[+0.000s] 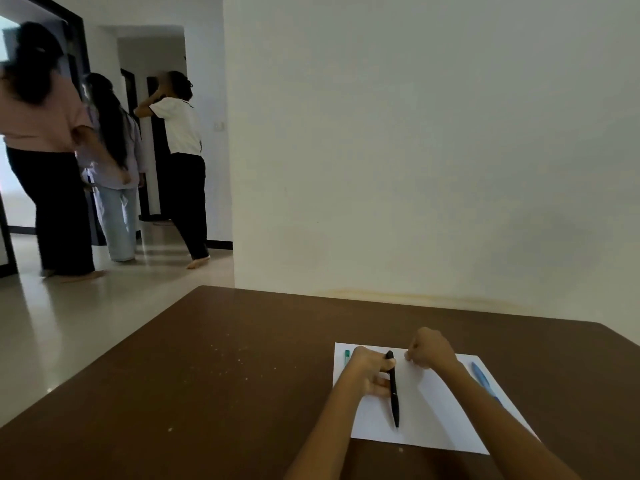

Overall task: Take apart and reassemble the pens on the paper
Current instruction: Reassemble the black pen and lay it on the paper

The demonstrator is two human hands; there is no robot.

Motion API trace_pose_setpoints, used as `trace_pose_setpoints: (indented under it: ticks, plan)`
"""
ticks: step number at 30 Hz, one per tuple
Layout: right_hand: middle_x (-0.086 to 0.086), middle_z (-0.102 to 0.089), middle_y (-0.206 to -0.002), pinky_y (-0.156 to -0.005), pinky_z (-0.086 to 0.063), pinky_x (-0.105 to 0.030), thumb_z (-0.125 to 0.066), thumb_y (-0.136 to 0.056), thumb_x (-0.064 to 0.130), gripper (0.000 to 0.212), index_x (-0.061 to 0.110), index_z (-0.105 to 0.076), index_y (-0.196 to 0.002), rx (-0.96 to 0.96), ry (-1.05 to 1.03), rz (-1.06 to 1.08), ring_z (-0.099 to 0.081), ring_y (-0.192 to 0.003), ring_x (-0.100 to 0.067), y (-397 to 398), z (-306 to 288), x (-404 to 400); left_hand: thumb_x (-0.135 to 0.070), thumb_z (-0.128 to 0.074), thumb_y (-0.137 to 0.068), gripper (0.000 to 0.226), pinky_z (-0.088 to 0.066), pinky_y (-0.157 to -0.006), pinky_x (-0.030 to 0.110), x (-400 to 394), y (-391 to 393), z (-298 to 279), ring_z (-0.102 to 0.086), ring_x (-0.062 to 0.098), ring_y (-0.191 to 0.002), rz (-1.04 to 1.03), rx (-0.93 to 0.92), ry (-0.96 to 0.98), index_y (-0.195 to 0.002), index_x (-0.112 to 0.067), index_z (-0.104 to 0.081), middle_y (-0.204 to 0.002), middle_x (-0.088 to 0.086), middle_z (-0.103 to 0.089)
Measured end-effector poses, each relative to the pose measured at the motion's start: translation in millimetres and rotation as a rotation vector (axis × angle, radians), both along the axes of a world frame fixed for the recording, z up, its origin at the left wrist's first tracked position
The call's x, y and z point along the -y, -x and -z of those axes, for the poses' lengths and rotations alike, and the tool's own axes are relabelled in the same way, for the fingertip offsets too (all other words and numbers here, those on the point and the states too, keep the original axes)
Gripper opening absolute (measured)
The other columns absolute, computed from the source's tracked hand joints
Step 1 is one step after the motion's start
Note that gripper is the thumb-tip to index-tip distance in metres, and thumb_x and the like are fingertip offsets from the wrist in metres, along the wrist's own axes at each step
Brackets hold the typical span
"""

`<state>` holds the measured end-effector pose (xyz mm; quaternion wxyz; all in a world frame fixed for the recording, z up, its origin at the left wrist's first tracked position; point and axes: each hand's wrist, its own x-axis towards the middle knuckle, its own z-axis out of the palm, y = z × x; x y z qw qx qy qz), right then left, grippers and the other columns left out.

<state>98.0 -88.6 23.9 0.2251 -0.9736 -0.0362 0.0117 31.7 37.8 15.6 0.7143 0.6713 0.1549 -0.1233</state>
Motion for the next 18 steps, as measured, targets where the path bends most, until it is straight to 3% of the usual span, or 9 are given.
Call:
trace_pose_setpoints:
  ticks: [4,6,8,10,12,14,18]
  plan:
    - [-0.016,-0.071,-0.095,-0.083,-0.055,-0.030,-0.060,-0.090,0.009,0.017,-0.003,-0.070,-0.097,-0.037,-0.101,0.003,-0.070,-0.090,-0.024,-0.2,0.6,6.0,-0.004,-0.056,-0.091,0.022,-0.054,-0.078,0.039,1.8,7.1,-3.3,-0.064,0.033,-0.100,-0.016,0.003,0.013,-0.113,0.001,-0.057,-0.111,0.020,-0.064]
    - [-0.018,-0.072,-0.093,-0.073,-0.060,-0.031,-0.061,-0.087,0.005,0.013,-0.001,-0.072,-0.089,-0.085,-0.260,-0.043,-0.071,-0.077,-0.023,2.8,3.0,8.1,-0.003,-0.055,-0.091,0.003,-0.054,-0.082,0.043,3.2,12.9,-5.7,-0.064,0.034,-0.098,-0.009,0.016,0.048,-0.093,-0.003,-0.057,-0.091,0.014,-0.064]
    - [-0.016,-0.072,-0.088,-0.056,-0.058,-0.024,-0.064,-0.086,0.007,0.010,0.004,-0.073,-0.081,-0.164,-0.449,-0.099,-0.069,-0.066,-0.019,14.1,2.6,8.6,-0.002,-0.053,-0.092,0.007,-0.052,-0.087,0.048,3.8,12.6,-6.0,-0.063,0.035,-0.096,-0.033,0.025,0.080,-0.086,-0.004,-0.054,-0.085,0.012,-0.062]
    - [-0.014,-0.072,-0.086,-0.052,-0.053,-0.019,-0.066,-0.084,0.009,0.008,0.009,-0.073,-0.081,-0.207,-0.481,-0.132,-0.068,-0.062,-0.016,23.1,1.8,3.0,0.000,-0.052,-0.091,0.007,-0.052,-0.088,0.050,3.5,12.6,-5.8,-0.064,0.038,-0.100,-0.055,0.036,0.097,-0.098,0.000,-0.054,-0.105,0.018,-0.064]
    - [-0.011,-0.071,-0.087,-0.052,-0.052,-0.018,-0.068,-0.084,0.009,0.005,0.014,-0.071,-0.082,-0.208,-0.457,-0.138,-0.067,-0.062,-0.015,26.2,1.0,-3.9,0.001,-0.054,-0.090,0.023,-0.052,-0.089,0.050,1.3,9.9,-3.2,-0.063,0.037,-0.105,-0.096,0.028,0.078,-0.113,0.003,-0.052,-0.119,0.022,-0.060]
    - [-0.010,-0.071,-0.087,-0.052,-0.052,-0.018,-0.069,-0.083,0.007,0.008,0.014,-0.070,-0.085,-0.222,-0.421,-0.145,-0.068,-0.066,-0.015,26.9,-0.7,-6.0,0.000,-0.054,-0.090,0.033,-0.052,-0.089,0.050,0.9,8.8,0.0,-0.063,0.037,-0.105,-0.108,0.039,0.071,-0.122,0.004,-0.048,-0.121,0.022,-0.060]
    - [-0.007,-0.070,-0.078,-0.053,-0.053,-0.018,-0.070,-0.078,0.004,0.015,0.018,-0.070,-0.084,-0.275,-0.327,-0.134,-0.067,-0.062,-0.014,34.3,-0.1,-9.1,-0.008,-0.058,-0.091,0.032,-0.053,-0.091,0.045,3.4,12.6,-1.2,-0.063,0.032,-0.108,-0.118,0.038,-0.024,-0.120,0.002,-0.054,-0.120,0.018,-0.062]
